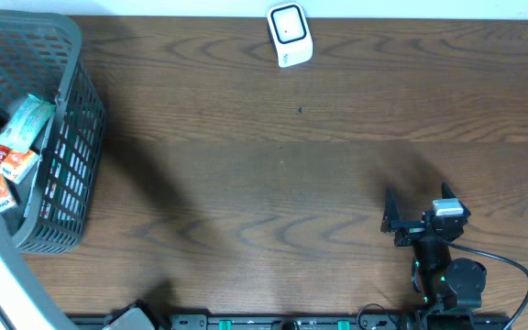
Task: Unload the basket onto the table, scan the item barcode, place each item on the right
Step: 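Lift the jar out of the basket and carry it toward the scanner, then rotate the held jar with the left gripper, turning its label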
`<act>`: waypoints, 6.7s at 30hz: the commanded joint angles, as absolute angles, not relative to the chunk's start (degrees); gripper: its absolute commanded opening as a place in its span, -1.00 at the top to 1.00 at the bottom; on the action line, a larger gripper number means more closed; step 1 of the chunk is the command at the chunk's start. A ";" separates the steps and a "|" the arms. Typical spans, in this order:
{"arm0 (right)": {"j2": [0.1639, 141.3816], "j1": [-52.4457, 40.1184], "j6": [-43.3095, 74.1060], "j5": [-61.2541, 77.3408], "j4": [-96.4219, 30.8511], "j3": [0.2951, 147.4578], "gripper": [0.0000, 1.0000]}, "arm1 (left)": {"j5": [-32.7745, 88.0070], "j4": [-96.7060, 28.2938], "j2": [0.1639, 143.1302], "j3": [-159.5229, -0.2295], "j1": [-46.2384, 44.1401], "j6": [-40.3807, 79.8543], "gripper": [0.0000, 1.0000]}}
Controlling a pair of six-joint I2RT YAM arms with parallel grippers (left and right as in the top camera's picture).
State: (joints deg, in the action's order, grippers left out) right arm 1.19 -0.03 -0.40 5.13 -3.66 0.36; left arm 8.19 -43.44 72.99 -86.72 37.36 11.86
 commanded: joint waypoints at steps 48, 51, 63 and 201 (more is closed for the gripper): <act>1.13 0.27 0.38 4.97 -3.88 0.32 -0.98 | 17.30 -53.56 113.06 -86.30 -35.53 14.68 -0.59; 1.13 0.27 0.38 4.97 -3.88 0.32 -0.99 | 17.08 -51.09 114.54 -86.30 -36.12 14.68 -0.62; 1.13 0.27 0.38 4.97 -3.90 0.32 -0.98 | 16.78 -48.56 114.54 -88.20 -35.86 10.04 -0.97; 1.13 0.27 0.38 4.97 -3.88 0.32 -0.98 | -8.51 -45.91 99.02 -66.02 -43.97 23.97 -0.77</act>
